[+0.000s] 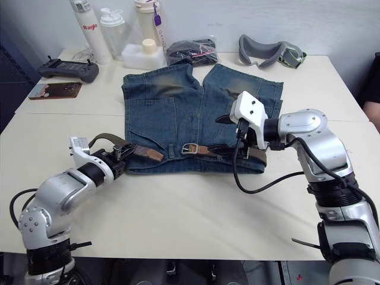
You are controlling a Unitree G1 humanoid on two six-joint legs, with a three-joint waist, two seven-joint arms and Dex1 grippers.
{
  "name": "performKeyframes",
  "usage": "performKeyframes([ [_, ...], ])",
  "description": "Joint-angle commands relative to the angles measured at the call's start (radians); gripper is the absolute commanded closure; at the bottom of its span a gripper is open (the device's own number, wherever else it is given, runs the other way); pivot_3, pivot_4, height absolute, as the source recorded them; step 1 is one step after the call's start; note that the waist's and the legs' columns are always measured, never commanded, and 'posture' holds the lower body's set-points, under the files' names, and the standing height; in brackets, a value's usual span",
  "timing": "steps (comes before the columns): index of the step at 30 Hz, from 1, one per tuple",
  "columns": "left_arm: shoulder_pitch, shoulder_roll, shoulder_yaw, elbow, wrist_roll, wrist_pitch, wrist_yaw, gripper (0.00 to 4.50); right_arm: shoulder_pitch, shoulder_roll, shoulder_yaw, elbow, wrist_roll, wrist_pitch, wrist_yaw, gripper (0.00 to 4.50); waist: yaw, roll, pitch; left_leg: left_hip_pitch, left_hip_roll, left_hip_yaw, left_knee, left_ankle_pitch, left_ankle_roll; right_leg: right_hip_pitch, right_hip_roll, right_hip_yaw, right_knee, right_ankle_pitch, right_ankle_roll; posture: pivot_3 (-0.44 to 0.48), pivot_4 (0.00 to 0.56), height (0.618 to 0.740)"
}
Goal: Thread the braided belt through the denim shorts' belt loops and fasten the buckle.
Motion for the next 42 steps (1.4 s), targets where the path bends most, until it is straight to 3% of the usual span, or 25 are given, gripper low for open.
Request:
performKeyframes([
  [1,-0.004,-0.021,-0.014,-0.055,0.036,-0.072,-0.044,4.5,-0.015,-0.017,-0.03,-0.024,-0.002,0.005,-0.007,0.09,0.001,0.0,0.0,0.0,0.0,0.0,0.0,0.0,0.0,0.0,0.0,0.0,0.0,0.0,0.0,0.0,0.15,0.656],
  [14,0.015,-0.033,-0.104,-0.022,0.22,-0.087,-0.193,4.5,-0.024,-0.037,-0.037,-0.026,-0.006,0.016,-0.024,0.09,0.002,0.0,0.0,0.0,0.0,0.0,0.0,0.0,0.0,0.0,0.0,0.0,0.0,0.0,0.0,0.0,0.15,0.656],
  [27,0.034,-0.007,-0.094,-0.011,0.282,-0.089,-0.158,4.5,-0.012,-0.038,-0.034,-0.028,0.005,0.016,-0.024,0.09,0.002,0.0,0.0,0.0,0.0,0.0,0.0,0.0,0.001,0.0,0.0,0.0,-0.001,0.0,0.0,0.0,0.15,0.656],
  [42,-0.007,-0.135,-0.14,0.042,0.357,-0.106,-0.223,4.5,-0.022,-0.035,-0.026,-0.023,-0.006,0.011,-0.027,0.09,0.01,0.0,0.0,-0.001,0.0,0.0,0.0,0.0,0.001,0.0,0.0,0.0,-0.001,0.0,0.0,0.0,0.15,0.656],
])
